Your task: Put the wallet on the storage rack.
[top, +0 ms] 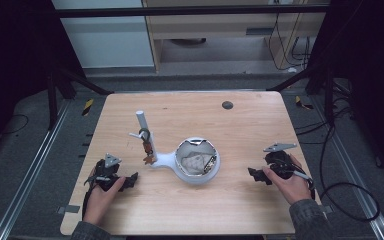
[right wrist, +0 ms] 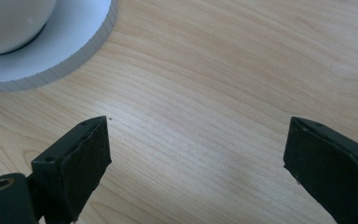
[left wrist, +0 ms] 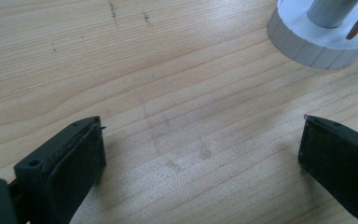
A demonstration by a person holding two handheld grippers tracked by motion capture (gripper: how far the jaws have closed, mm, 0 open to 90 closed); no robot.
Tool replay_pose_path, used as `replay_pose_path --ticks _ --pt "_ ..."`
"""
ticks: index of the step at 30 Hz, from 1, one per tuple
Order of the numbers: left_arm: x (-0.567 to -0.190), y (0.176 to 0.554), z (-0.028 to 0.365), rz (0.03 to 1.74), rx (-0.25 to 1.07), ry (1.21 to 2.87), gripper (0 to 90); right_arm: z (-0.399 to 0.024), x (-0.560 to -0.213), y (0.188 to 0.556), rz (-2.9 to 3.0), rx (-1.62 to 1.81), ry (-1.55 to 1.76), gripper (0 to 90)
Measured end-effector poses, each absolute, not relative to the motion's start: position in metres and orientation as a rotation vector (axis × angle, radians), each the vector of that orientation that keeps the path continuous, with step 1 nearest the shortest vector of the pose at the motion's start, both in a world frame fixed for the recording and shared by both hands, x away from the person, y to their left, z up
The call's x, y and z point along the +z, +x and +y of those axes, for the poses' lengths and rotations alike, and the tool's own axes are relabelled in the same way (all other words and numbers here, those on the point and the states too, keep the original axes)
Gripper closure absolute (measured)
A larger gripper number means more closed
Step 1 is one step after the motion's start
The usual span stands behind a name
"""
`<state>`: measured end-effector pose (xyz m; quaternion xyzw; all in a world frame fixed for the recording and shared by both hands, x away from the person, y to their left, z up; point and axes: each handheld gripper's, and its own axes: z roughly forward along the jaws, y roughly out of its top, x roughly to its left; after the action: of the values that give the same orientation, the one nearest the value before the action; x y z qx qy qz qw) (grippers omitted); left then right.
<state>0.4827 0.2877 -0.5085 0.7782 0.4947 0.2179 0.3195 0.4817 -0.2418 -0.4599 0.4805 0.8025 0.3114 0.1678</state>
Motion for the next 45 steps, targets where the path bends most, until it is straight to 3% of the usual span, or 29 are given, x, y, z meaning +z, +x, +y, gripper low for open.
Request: replay_pose_path --ticks 28,45 --pt "-0.508 0.483 0.288 1.300 0.572 2.047 0.0 -0.229 -0.500 0.500 2.230 0.858 1.484 5.4" --pt "-0.508 0.483 0.288 1.300 0.571 2.047 0.0 -0.228 -0.509 0.490 2.129 0.891 1.432 4.3"
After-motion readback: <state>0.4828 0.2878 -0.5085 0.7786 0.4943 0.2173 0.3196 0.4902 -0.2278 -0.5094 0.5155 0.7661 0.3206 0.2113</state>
